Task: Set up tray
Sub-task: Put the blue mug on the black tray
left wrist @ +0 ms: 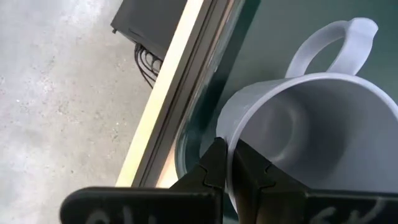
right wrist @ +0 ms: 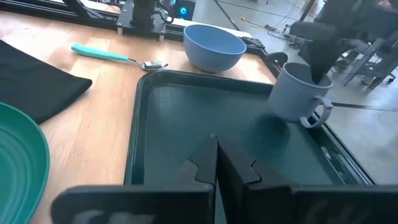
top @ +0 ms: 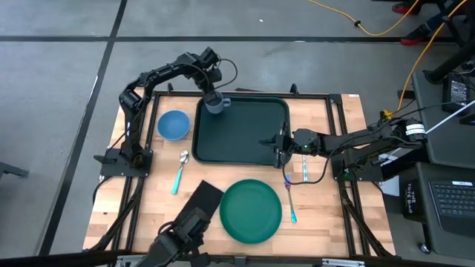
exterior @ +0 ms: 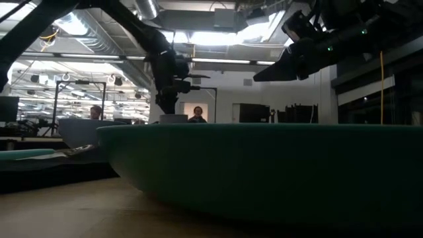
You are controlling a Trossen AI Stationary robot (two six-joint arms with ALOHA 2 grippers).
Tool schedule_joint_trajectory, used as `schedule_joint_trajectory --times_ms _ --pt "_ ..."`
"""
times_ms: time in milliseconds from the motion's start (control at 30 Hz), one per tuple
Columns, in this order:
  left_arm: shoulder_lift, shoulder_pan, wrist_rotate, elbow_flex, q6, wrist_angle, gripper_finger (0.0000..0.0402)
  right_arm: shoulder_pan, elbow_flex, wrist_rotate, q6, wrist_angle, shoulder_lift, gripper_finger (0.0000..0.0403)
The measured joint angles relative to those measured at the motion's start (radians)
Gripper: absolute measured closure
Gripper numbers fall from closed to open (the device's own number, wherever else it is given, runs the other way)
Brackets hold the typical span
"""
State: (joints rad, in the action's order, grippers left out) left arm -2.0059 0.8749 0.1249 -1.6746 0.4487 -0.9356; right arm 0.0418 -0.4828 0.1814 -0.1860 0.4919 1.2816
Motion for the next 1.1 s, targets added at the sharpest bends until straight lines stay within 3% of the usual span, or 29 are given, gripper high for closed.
schedule_joint_trajectory --times_ms 1100 --pt "0.000 0.004 0.000 0.017 0.037 0.026 0.0398 0.000 0.000 0.000 0.002 -0.003 0.000 0.0393"
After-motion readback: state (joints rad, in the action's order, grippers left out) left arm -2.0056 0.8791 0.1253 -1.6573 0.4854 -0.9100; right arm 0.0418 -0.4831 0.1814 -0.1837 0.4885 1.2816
